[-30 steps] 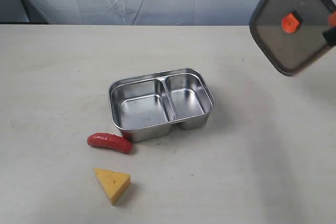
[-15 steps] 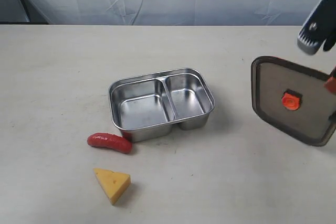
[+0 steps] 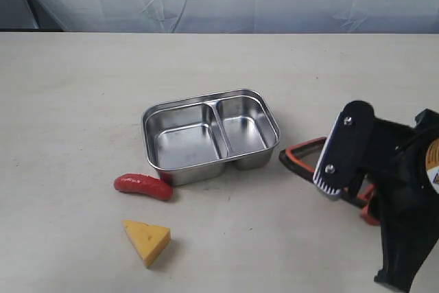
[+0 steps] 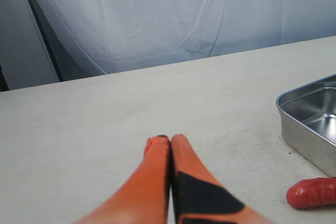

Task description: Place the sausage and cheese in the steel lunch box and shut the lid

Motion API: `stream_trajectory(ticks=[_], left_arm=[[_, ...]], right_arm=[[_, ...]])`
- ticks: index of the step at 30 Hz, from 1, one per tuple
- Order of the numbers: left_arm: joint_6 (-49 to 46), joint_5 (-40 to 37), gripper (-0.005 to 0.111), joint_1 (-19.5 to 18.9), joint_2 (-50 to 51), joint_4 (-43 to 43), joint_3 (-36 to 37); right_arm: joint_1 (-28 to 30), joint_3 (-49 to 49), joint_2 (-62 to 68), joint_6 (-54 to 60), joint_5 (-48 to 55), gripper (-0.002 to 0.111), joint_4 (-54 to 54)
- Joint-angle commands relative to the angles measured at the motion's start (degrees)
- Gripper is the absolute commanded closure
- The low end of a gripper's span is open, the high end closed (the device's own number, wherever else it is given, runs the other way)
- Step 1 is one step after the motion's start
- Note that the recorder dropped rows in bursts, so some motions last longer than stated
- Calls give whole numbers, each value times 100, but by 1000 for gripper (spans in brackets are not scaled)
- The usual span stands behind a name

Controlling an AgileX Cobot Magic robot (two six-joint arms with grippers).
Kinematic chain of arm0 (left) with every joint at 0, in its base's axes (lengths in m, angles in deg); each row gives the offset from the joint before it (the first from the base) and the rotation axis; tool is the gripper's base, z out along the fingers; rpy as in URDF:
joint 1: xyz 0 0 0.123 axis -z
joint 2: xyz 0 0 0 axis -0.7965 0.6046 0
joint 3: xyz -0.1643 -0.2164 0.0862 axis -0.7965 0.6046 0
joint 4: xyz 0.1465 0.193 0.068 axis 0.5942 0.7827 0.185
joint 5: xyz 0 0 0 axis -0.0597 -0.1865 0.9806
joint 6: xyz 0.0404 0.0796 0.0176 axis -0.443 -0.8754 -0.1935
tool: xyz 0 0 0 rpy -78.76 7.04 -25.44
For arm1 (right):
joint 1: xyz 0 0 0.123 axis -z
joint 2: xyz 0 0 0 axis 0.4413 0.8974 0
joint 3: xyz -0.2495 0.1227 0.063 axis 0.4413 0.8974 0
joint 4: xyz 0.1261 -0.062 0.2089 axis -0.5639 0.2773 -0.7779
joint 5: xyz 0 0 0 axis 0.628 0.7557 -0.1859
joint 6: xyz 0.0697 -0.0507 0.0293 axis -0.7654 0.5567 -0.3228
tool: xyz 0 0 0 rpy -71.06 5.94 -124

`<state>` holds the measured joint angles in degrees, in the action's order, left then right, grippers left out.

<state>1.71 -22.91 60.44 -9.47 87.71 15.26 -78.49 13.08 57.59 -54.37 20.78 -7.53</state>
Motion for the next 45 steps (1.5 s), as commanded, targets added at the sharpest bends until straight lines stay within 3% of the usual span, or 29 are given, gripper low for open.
stream_trajectory(ticks=[1, 9, 16, 19, 23, 27, 41, 43, 45], left_arm=[[23, 91, 107, 56, -35, 19, 23], [23, 91, 107, 56, -35, 19, 23], [23, 91, 107, 56, -35, 19, 23], [23, 91, 107, 56, -35, 19, 23], [23, 91, 107, 56, -35, 19, 23], [23, 91, 107, 56, -35, 19, 23], [23, 117, 107, 56, -35, 19, 23], [23, 542, 107, 56, -35, 19, 23], [239, 1272, 107, 56, -35, -598, 23]], right_arm=[[-384, 193, 33, -107, -283, 109, -696], [-437, 228, 406, -107, -647, 106, -1195], [-437, 217, 546, -202, -949, 72, -1288], [-437, 217, 429, -860, -1472, 79, -1288], [-437, 217, 232, -1742, -2300, 108, -1290], [-437, 217, 125, -2260, -2729, 108, -1304], [-437, 217, 105, -2268, -3306, 108, -1561], [-437, 217, 105, -2268, -3333, 108, -1576], [-437, 217, 105, -2320, -3334, 108, -1576]])
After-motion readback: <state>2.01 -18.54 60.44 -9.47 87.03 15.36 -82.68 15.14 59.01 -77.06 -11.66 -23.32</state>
